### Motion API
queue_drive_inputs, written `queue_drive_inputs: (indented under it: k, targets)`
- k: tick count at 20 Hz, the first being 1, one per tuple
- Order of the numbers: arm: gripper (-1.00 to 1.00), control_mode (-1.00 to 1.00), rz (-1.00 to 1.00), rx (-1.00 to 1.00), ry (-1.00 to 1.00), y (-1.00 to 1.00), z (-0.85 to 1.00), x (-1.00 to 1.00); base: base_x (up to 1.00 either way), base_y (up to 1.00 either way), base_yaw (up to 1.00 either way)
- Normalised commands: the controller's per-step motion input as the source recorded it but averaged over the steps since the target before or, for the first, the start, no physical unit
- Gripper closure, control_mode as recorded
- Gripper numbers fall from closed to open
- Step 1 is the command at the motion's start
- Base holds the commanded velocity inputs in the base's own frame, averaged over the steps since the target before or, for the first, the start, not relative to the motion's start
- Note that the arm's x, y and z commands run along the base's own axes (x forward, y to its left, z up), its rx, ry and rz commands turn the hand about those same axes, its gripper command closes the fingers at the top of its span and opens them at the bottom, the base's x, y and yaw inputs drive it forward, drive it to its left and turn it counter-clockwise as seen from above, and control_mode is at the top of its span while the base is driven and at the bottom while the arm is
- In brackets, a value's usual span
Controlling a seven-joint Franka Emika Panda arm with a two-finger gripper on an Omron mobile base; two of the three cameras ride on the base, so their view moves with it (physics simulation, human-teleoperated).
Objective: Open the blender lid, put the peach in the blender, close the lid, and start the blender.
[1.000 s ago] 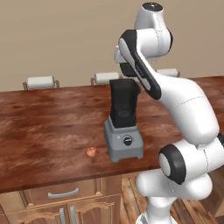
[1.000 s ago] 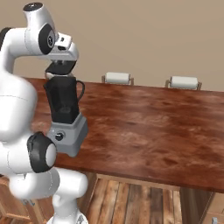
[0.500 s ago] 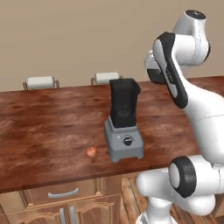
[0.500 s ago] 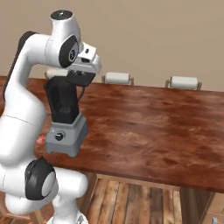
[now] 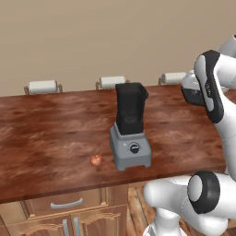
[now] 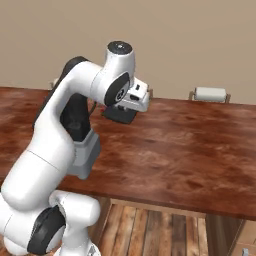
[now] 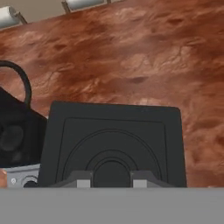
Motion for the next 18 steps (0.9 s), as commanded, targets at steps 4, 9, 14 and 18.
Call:
queue_drive_inputs:
  k: [4, 9, 14, 18]
  targets:
    - [1.00, -1.00, 0.00, 0.02, 0.13, -0.70, -0.94, 0.03, 0.00, 0.00, 0.00]
    - [1.00, -1.00, 0.00, 0.00, 0.18, -0.50, -0.92, 0.15, 0.00, 0.00, 0.00]
    - [1.00, -1.00, 0.00, 0.00, 0.27, -0.07, -0.80, 0.29, 0.00, 0.00, 0.00]
    - [1.00, -1.00, 0.00, 0.00, 0.25, 0.00, -0.70, 0.12, 0.00, 0.00, 0.00]
